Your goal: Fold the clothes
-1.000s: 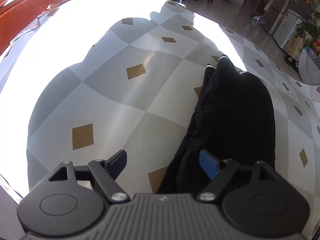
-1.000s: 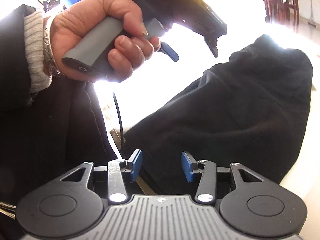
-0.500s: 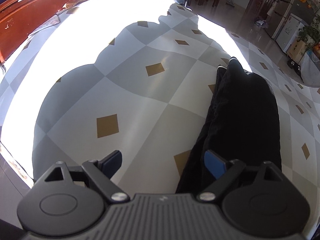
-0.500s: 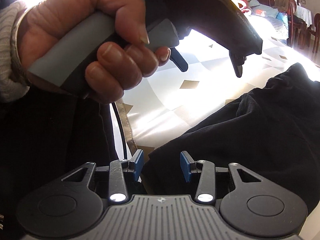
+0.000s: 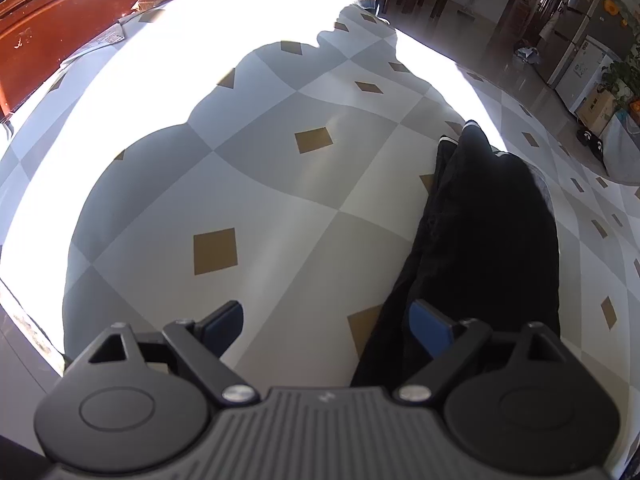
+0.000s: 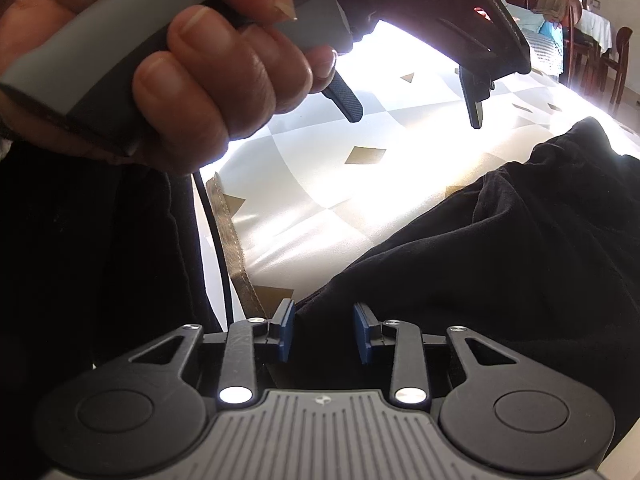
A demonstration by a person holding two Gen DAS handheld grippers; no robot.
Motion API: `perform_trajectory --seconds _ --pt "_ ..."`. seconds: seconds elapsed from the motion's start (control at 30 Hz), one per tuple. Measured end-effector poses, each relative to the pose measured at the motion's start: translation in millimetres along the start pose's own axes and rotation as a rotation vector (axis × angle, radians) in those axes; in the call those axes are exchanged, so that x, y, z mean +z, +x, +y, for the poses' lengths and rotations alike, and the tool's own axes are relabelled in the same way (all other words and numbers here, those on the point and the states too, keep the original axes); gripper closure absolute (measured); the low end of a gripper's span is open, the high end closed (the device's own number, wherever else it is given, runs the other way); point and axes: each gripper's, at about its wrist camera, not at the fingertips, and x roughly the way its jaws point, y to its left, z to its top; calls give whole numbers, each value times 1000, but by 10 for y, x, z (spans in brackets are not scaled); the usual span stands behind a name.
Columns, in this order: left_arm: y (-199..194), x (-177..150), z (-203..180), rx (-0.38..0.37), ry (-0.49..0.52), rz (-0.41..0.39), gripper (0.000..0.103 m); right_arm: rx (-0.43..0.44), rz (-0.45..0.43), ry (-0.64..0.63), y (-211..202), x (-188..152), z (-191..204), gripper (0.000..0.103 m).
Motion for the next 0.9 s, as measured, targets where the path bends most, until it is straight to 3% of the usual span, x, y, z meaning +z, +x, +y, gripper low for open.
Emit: perform_trajectory --seconds 0.07,0.17,0.37,0.5,0.6,0.73,0.9 --pt "0 -2 -1 2 -1 0 12 12 9 26 10 -4 -27 88" --pt "1 -6 8 9 -9 -1 11 30 14 35 -5 -7 -33 95" --pt "-10 3 57 14 -34 -11 7 179 2 56 -201 33 -62 97" --pt "5 -3 11 5 -23 -9 7 167 30 43 -182 -53 -84 97" --pt "21 -22 -63 -1 0 -7 7 174 49 57 -137 -97 -113 95" --pt "43 -48 -162 -9 31 -4 6 180 55 50 -152 -53 -137 75" --pt "69 -79 -285 -18 70 0 6 83 26 123 -240 -53 -294 70"
